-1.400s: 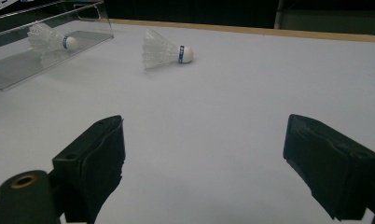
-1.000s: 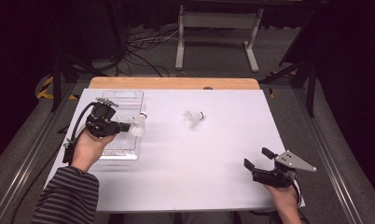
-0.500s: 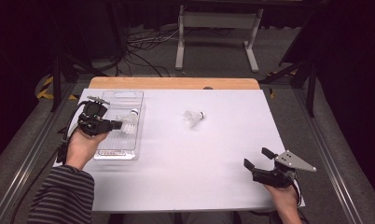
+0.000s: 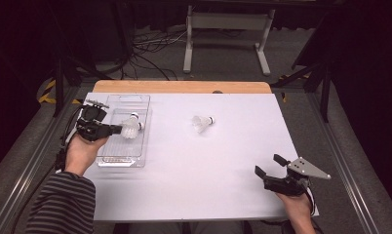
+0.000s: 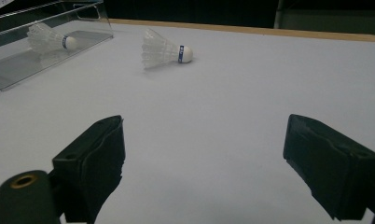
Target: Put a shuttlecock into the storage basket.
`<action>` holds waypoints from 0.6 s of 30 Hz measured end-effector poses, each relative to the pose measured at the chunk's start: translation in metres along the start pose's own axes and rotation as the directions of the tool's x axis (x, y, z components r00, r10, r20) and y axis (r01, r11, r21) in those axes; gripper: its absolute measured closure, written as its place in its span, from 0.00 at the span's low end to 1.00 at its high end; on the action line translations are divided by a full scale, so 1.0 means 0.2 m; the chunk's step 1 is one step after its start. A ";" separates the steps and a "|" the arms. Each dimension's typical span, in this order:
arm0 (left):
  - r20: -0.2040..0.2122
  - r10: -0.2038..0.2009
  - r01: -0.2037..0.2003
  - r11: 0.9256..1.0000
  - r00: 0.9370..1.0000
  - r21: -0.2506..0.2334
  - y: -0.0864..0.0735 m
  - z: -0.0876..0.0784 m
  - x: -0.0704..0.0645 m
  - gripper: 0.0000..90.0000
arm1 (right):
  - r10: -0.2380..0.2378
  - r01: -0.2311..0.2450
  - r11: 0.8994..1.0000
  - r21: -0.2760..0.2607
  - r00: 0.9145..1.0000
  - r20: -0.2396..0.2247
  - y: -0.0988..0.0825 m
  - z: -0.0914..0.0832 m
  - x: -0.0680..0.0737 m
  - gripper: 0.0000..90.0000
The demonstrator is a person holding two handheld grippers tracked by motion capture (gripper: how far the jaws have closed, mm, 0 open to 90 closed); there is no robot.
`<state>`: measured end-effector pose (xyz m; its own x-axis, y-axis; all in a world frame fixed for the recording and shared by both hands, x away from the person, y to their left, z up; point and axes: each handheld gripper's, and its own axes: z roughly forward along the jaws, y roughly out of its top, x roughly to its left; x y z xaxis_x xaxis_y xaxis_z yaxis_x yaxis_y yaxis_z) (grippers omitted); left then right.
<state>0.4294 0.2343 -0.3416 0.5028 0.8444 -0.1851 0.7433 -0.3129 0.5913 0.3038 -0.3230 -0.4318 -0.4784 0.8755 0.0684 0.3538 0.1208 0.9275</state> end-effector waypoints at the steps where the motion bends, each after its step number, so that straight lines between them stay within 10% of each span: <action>1: 0.003 -0.004 0.004 1.000 1.000 0.003 0.00 0.00 0.00 1.00 | -0.001 0.001 1.000 0.000 1.000 0.001 0.00 0.00 0.00 0.15; 18: -0.037 -0.029 0.029 1.000 0.999 -0.004 -0.01 -0.01 0.05 1.00 | -0.001 0.001 1.000 0.003 1.000 0.002 0.00 0.00 0.00 0.15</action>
<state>0.4323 0.2441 -0.3436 0.4644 0.8686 -0.1731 0.7559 -0.2869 0.5885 0.3039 -0.3229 -0.4318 -0.4768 0.8765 0.0665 0.3554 0.1230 0.9266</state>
